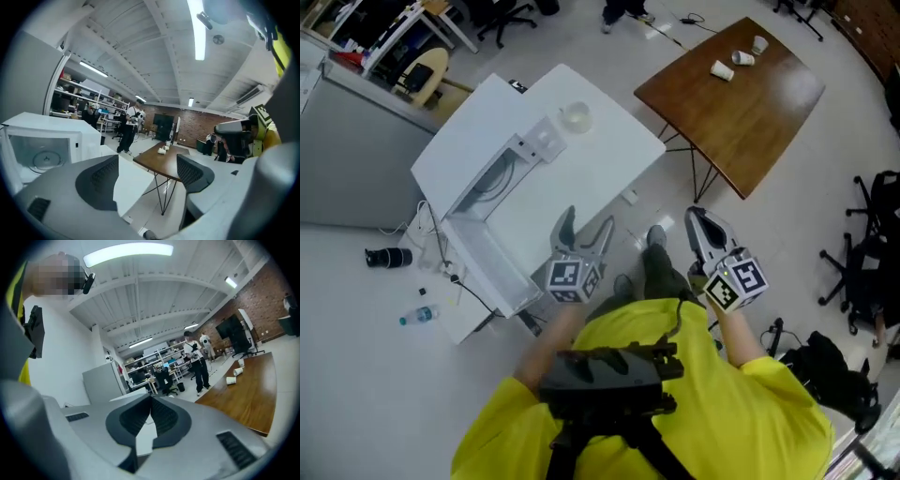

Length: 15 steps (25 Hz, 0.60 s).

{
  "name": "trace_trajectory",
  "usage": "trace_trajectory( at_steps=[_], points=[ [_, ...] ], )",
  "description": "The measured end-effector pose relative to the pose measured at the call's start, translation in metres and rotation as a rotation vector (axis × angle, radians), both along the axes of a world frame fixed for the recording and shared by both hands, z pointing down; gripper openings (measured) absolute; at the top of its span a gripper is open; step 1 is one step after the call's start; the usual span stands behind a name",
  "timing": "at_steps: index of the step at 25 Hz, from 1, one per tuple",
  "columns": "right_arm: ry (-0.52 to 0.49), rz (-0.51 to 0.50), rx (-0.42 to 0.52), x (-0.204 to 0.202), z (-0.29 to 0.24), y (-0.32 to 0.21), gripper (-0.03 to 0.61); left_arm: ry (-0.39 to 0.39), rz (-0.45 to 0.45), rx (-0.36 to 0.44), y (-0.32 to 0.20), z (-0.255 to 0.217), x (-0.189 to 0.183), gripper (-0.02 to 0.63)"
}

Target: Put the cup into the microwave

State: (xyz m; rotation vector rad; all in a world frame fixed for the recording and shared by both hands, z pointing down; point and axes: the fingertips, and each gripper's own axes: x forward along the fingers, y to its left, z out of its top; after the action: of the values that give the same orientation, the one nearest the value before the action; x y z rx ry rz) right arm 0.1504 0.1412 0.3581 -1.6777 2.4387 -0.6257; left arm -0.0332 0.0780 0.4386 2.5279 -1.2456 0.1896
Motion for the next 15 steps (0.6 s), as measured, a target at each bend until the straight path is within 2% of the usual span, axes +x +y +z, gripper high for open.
trace_trajectory(
  at_steps=[4, 6, 7, 11, 15],
  points=[
    [-0.014, -0.157, -0.031, 0.000, 0.017, -0.071, 0.005, -0.024, -0.099, -0.010, -0.070, 0.036, 0.005, 0.402],
    [0.009, -0.247, -0.034, 0.003, 0.027, -0.105, 0.005, -0.026, -0.142, -0.010, -0.108, 0.059, 0.012, 0.443],
    [0.034, -0.284, -0.035, 0.006, 0.034, -0.122, 0.005, -0.026, -0.162, -0.010, -0.128, 0.072, 0.017, 0.443],
    [0.082, -0.313, -0.094, 0.025, 0.061, -0.185, 0.005, -0.048, -0.236, -0.041, -0.218, 0.136, 0.025, 0.443],
    [0.090, -0.367, -0.179, 0.019, 0.097, -0.203, 0.005, -0.079, -0.330, -0.100, -0.292, 0.204, 0.014, 0.443]
  ],
)
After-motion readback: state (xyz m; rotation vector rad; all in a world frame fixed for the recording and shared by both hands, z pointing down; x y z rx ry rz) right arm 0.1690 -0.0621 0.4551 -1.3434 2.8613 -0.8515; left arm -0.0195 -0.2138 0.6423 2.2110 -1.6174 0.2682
